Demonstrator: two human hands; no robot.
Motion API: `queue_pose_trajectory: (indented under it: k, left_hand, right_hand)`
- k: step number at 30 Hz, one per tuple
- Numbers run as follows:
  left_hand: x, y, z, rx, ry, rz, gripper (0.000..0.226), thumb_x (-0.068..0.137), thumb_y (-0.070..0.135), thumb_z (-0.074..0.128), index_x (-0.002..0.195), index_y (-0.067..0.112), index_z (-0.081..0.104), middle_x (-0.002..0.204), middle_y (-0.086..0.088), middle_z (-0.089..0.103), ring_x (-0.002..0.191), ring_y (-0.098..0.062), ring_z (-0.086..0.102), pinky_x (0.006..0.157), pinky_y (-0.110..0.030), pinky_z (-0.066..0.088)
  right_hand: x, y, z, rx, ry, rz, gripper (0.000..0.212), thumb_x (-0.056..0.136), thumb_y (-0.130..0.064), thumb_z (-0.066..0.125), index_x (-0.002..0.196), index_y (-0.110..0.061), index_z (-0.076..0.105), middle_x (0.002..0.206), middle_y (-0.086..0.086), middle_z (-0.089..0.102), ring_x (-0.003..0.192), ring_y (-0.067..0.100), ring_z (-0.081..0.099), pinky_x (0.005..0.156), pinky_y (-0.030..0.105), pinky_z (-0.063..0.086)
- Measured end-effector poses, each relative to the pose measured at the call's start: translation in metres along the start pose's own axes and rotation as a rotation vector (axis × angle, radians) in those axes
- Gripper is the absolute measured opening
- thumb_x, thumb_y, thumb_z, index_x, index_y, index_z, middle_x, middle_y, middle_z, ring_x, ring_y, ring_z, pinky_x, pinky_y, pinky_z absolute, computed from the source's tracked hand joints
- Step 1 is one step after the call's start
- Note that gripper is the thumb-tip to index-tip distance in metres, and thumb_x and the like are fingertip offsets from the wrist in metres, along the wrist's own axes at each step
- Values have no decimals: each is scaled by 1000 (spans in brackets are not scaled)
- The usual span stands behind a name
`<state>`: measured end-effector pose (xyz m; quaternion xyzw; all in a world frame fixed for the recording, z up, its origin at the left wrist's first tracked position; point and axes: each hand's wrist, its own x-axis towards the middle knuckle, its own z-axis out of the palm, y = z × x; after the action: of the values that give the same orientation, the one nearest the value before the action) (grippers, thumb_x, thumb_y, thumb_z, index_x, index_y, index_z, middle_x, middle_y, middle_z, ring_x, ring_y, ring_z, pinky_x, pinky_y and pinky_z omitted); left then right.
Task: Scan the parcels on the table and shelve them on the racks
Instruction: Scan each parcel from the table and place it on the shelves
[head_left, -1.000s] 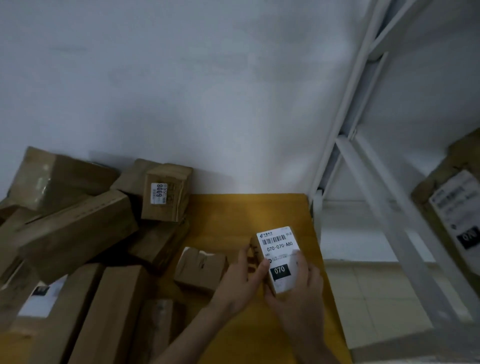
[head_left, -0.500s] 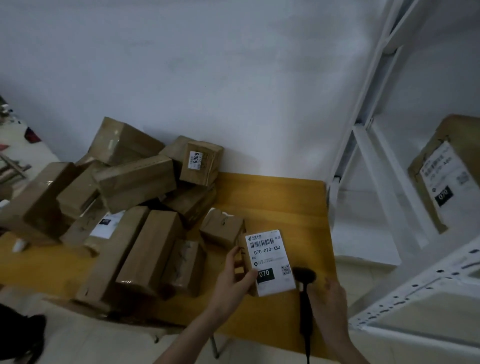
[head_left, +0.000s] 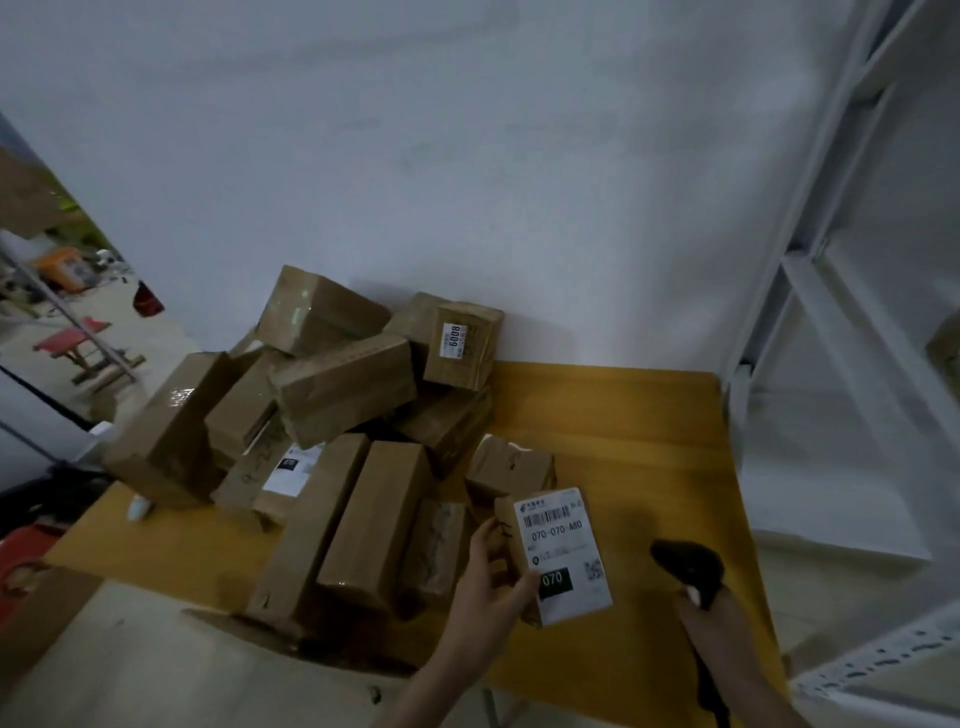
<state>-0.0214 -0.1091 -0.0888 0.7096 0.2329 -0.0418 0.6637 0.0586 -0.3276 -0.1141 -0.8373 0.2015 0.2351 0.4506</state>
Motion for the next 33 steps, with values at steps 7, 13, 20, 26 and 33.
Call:
queue_pose_trajectory:
  k: [7, 13, 20, 26, 33]
  left_hand:
    - [8, 10, 28, 115, -77, 72, 80, 90, 21, 65, 149, 25, 11, 126, 10, 52, 107, -8, 59, 79, -26, 58]
    - [6, 13, 43, 100, -104, 110, 77, 90, 18, 64, 149, 23, 15, 128, 5, 50, 105, -12, 60, 69, -21, 56]
    - [2, 15, 46, 121, -110, 165, 67, 90, 16, 63, 137, 34, 20, 119, 14, 47, 99, -4, 57, 65, -12, 52]
    - [2, 13, 46, 123, -125, 185, 64, 91, 15, 63, 134, 36, 21, 121, 11, 48, 102, -3, 55, 67, -10, 51]
    - [5, 8, 45, 145, -113, 183, 66, 91, 22, 64, 136, 40, 19, 127, 8, 53, 113, -10, 56, 76, -19, 56]
  right_hand:
    - [-120, -41, -38, -14, -109, -323, 21, 89, -7, 61, 76, -20, 51, 70, -3, 56, 62, 5, 50, 52, 10, 40]
    - [-138, -50, -41, 98, -91, -256, 11, 88, -8, 61, 92, -17, 56, 72, 9, 58, 63, 16, 56, 50, 15, 39]
    - [-146, -44, -45, 133, -69, -217, 12, 86, -5, 61, 89, -16, 55, 64, 5, 53, 55, 14, 52, 41, 12, 38]
    - [-145, -43, -43, 157, -82, -198, 12, 87, -5, 61, 92, -14, 54, 64, 6, 51, 51, 14, 50, 40, 14, 38]
    - [-139, -36, -41, 134, -86, -202, 11, 88, -7, 61, 98, -8, 56, 66, 6, 52, 53, 15, 51, 45, 17, 39]
